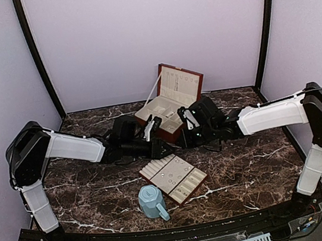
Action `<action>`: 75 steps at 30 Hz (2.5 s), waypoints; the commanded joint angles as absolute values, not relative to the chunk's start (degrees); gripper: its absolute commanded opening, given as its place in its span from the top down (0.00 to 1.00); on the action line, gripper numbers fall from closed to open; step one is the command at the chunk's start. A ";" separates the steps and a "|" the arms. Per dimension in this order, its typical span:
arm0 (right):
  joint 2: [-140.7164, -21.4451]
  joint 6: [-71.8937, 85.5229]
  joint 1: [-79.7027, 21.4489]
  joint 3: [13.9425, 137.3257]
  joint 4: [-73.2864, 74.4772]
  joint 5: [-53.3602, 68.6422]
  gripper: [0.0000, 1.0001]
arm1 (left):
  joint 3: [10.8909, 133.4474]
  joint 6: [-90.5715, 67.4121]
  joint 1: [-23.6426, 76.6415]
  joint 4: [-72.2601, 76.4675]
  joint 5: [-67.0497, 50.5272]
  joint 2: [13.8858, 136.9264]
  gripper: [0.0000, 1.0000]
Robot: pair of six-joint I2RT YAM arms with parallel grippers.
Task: Organize the mixed jewelry
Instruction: Pass from the right arm to the left, then pass from the left arm to the right
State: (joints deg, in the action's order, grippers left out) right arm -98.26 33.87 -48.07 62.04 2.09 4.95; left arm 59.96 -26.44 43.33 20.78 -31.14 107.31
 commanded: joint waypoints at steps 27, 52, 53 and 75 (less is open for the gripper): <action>-98.44 32.59 -49.75 63.15 0.26 6.54 0.99 | 61.56 -27.17 43.84 22.47 -33.23 108.16 0.92; -89.16 38.25 -45.41 56.35 -7.69 8.99 0.49 | 51.10 -26.05 43.99 30.18 -26.28 98.57 1.00; -88.46 38.54 -44.73 55.70 -8.40 9.73 0.48 | 50.77 -26.07 43.97 30.52 -26.15 98.15 1.00; -87.88 48.35 -41.89 48.91 -36.31 37.80 0.47 | 40.96 -32.11 44.00 53.60 -37.22 88.12 1.00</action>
State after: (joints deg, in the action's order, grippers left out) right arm -86.70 48.80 -40.14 46.00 -32.84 34.22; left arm 41.85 -30.96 43.68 48.05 -33.04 90.41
